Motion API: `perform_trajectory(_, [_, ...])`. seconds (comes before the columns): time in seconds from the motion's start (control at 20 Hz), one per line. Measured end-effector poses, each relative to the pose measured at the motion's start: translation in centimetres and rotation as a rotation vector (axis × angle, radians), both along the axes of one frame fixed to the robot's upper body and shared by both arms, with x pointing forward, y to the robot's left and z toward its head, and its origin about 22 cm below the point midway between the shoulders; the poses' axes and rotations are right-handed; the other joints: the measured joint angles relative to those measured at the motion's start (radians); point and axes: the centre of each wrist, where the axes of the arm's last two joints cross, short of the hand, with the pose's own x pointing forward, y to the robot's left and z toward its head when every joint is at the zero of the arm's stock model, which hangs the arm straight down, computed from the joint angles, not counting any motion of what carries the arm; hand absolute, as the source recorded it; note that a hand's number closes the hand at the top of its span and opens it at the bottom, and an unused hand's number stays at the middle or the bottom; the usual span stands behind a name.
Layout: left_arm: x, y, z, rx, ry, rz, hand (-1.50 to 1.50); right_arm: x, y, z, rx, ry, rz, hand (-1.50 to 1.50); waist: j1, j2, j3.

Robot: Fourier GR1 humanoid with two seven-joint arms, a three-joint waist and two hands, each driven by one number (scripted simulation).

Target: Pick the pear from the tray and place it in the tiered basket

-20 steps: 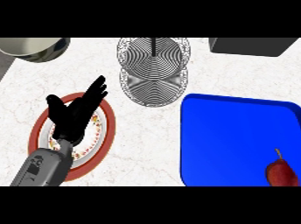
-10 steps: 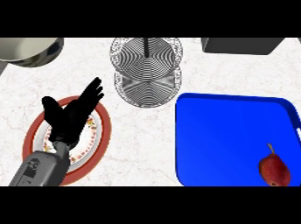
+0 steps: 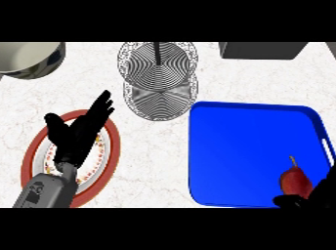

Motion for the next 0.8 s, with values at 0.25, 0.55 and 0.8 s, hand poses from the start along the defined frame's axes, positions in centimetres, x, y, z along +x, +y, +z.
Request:
perform_trajectory(0.25, [0.0,0.1,-0.4,0.002,0.004,0.014,0.0,0.8,1.2,-0.6,0.002,0.009,-0.013,-1.5,-0.008,0.002,0.008])
perform_trajectory(0.55, [-0.1,0.0,0.2,0.006,-0.002,0.015,0.0,1.5,0.6,-1.5,0.016,0.028,-0.06,-1.5,-0.011,0.0,0.008])
perform_trajectory(0.8, [-0.1,0.5,0.3,0.0,0.004,0.017,0.0,2.0,-0.4,-2.3,0.038,0.034,-0.102,-1.5,-0.012,-0.002,0.006])
